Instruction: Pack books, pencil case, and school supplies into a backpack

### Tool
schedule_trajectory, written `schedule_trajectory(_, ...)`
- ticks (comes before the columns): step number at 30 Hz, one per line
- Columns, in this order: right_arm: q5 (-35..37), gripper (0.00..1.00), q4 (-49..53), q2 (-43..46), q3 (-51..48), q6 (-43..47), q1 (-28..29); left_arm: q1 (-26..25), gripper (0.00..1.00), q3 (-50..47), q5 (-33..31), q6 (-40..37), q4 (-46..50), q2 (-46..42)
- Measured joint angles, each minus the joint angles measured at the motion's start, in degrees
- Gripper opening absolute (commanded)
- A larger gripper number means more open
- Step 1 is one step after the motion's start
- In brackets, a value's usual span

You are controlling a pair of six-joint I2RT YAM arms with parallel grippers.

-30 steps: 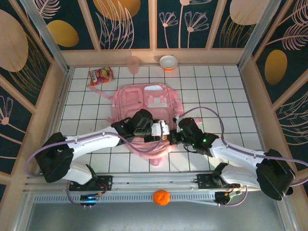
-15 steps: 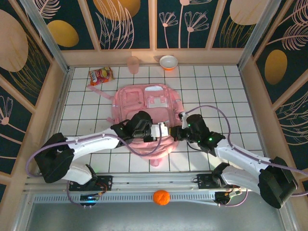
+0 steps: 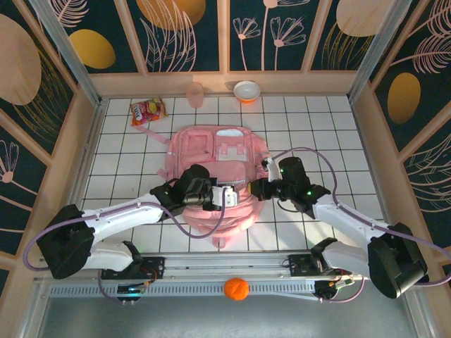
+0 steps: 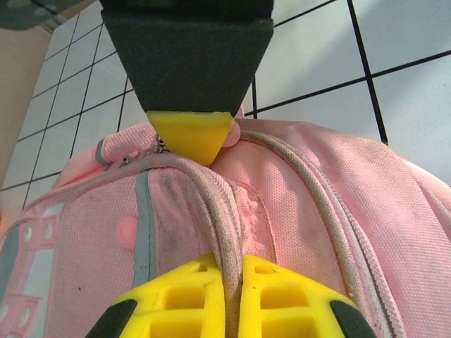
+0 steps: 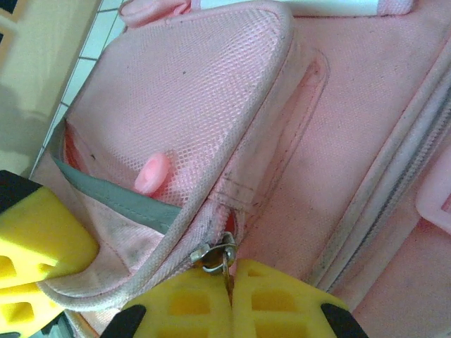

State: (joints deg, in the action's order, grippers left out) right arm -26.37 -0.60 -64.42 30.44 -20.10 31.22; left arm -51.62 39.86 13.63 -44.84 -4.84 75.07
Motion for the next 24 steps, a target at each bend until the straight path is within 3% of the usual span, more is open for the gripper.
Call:
schedule_trajectory(6, -3.74, 0.01, 0.81, -4.2, 2.73, 3.34, -1.38, 0.83, 0.0, -0.04, 0.81, -2.1, 1.42, -1.05)
schedule_trajectory(11, -4.76, 0.23, 0.76, -4.17, 2.49, 4.87, -1.86, 1.46, 0.0, -2.56, 1.01, -1.77, 0.11, -3.41)
schedule_trajectory(16, -4.22, 0.3, -0.02, -2.34, 0.55, 5.35, -2.47, 2.43, 0.0, -3.5, 2.73, -1.01, 0.15, -4.48)
schedule_trajectory(21, 1.53, 0.33, 1.18, 4.13, -3.65, 4.15, -6.45, 3.54, 0.01, -5.42, 5.11, -0.74, 3.06, -7.13)
schedule_trajectory(24, 2.36, 0.35, 1.66, 6.97, -4.5, 2.89, -6.38, 3.63, 0.32, -5.86, 5.57, 0.15, 3.63, -7.61)
